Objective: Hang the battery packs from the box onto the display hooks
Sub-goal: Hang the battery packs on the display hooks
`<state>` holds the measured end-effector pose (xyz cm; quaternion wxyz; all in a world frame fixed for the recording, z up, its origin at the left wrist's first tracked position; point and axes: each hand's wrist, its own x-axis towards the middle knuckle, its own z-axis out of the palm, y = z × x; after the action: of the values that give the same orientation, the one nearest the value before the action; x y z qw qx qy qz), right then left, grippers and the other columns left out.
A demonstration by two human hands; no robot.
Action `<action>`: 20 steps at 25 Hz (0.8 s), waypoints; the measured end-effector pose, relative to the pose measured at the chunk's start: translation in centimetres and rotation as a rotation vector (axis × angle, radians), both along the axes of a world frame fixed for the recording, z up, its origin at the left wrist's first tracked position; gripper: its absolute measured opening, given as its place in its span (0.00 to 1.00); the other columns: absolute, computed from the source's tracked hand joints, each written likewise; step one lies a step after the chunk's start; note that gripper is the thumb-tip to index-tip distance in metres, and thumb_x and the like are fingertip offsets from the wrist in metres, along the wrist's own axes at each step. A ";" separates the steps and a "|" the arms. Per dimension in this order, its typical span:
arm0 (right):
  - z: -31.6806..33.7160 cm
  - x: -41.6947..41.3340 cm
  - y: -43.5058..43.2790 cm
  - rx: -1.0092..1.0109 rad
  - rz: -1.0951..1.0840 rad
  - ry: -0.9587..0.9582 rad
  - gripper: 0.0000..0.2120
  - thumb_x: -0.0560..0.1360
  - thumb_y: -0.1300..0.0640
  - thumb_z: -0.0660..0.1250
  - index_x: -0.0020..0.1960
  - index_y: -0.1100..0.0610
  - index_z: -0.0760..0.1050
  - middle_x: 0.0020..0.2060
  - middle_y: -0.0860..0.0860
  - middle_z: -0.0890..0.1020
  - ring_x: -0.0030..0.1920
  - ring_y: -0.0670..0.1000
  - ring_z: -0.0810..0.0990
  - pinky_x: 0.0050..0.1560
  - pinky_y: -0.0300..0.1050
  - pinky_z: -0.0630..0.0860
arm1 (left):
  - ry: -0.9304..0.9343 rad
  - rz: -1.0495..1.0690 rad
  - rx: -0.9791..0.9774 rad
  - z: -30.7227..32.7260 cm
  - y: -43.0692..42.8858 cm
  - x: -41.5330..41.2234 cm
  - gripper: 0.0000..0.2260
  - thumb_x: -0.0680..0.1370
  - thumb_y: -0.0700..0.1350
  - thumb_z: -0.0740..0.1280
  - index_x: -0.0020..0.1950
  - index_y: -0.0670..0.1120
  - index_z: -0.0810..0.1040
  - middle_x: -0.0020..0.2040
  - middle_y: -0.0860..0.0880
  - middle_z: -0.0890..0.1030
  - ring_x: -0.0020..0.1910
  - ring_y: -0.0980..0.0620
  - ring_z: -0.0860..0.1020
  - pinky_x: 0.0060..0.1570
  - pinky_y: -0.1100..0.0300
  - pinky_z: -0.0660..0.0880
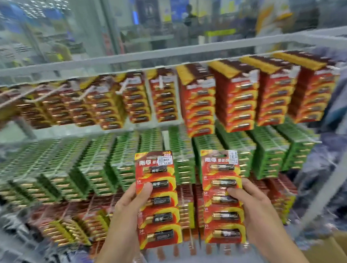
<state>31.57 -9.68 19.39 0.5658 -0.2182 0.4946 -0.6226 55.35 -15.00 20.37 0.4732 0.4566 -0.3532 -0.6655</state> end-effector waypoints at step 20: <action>4.0 24.1 -14.5 -0.038 0.047 -0.003 0.12 0.80 0.61 0.64 0.61 0.58 0.82 0.52 0.62 0.87 0.44 0.62 0.87 0.43 0.56 0.83 | 0.114 0.101 -0.132 5.2 -13.8 24.7 0.19 0.80 0.56 0.65 0.64 0.46 0.83 0.55 0.36 0.86 0.45 0.37 0.86 0.39 0.48 0.83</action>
<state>55.72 -24.19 23.39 0.5770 -0.2395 0.4765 -0.6186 80.01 -28.77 25.56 0.5544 0.4032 -0.3453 -0.6409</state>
